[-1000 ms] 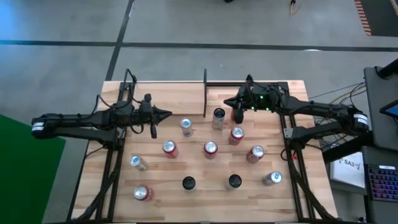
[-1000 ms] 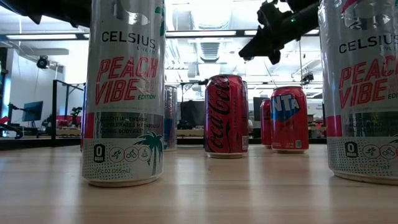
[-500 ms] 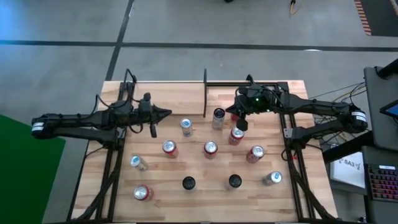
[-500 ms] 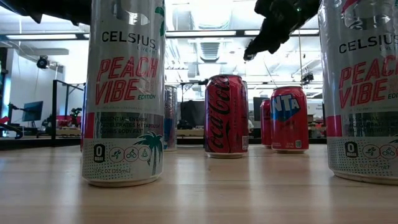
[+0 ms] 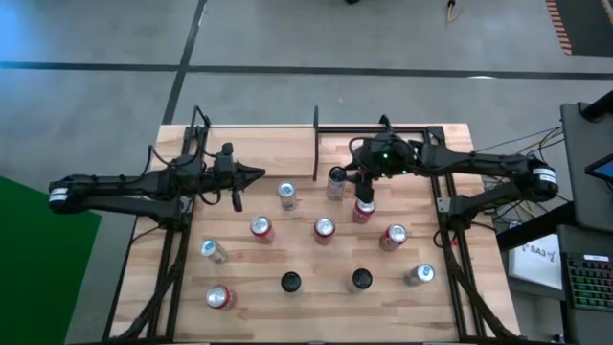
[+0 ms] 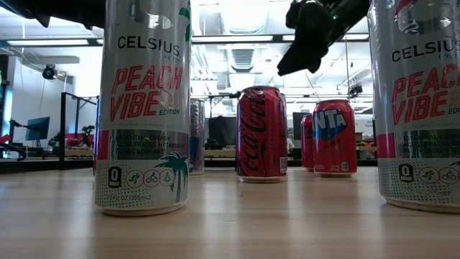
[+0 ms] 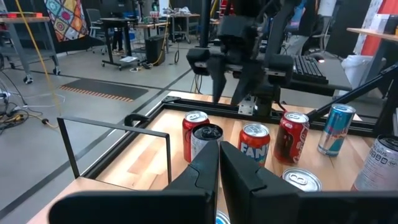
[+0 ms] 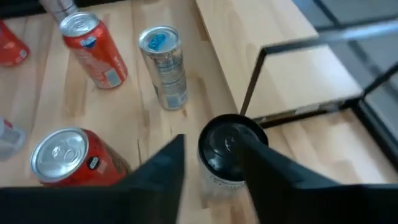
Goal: Place canned beverage on shelf
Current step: Put the top white pink soda can on the shelf
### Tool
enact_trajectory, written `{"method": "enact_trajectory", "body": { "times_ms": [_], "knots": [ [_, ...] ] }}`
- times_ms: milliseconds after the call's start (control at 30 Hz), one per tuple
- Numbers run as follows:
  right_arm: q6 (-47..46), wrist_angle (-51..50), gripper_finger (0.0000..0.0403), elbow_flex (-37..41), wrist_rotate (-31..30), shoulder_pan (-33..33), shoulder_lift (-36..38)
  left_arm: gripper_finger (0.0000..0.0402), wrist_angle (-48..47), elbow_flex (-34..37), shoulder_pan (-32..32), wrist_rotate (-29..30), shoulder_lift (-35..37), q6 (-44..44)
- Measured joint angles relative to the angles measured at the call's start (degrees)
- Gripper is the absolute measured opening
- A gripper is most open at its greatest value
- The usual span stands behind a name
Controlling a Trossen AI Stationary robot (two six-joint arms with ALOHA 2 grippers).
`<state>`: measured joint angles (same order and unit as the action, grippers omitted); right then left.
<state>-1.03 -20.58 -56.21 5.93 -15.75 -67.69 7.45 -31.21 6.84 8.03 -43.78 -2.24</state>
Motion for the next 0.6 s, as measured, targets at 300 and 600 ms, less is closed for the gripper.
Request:
{"method": "enact_trajectory", "body": {
  "times_ms": [300,600],
  "knots": [
    [6.16,0.81,0.033,0.0,-0.02,0.0,0.05,0.0,0.04,0.01,-0.01,0.0,-0.07,-0.02],
    [6.46,1.49,0.0361,0.11,-0.04,-0.01,-0.65,0.0,0.15,0.01,-0.01,0.0,-0.07,0.0]
  ]
}}
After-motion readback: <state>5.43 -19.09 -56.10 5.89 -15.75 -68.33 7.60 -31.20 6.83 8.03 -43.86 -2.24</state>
